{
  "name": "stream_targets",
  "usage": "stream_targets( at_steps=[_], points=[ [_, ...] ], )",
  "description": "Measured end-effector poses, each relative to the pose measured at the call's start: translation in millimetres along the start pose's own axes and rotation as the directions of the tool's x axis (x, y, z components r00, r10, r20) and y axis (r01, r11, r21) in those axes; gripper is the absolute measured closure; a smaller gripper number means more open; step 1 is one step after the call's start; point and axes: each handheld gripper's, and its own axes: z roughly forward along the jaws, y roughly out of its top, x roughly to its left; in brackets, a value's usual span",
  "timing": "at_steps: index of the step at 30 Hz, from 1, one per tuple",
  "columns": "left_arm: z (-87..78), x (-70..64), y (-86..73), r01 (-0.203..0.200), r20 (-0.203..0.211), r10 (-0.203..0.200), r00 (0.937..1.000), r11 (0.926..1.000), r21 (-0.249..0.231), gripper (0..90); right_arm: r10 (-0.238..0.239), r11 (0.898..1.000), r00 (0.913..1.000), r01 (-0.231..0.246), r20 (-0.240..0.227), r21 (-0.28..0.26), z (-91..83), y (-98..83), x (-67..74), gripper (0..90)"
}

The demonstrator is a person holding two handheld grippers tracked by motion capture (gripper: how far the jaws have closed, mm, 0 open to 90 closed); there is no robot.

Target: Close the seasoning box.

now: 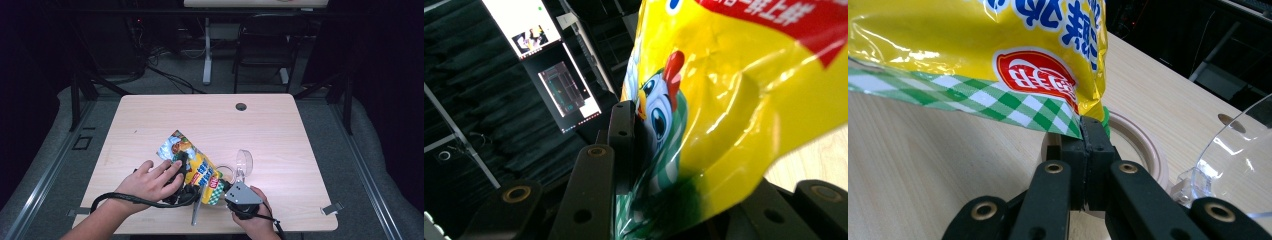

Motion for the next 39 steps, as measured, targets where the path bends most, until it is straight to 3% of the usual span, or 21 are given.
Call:
stream_targets(
  at_steps=[35,39],
  points=[
    [-2.4,2.2,-0.4,-0.01,0.014,0.01,0.9998,0.9999,0.008,77.9,0.005,1.0,0.9999,-0.005,-0.016,-0.007,1.5,1.9,1.4,89.7],
    [-2.8,3.9,0.3,-0.03,0.005,0.03,0.9995,0.9995,0.009,77.9,0.011,1.0,0.9997,-0.011,-0.021,-0.009,1.5,1.9,1.1,89.7]
  ],
)
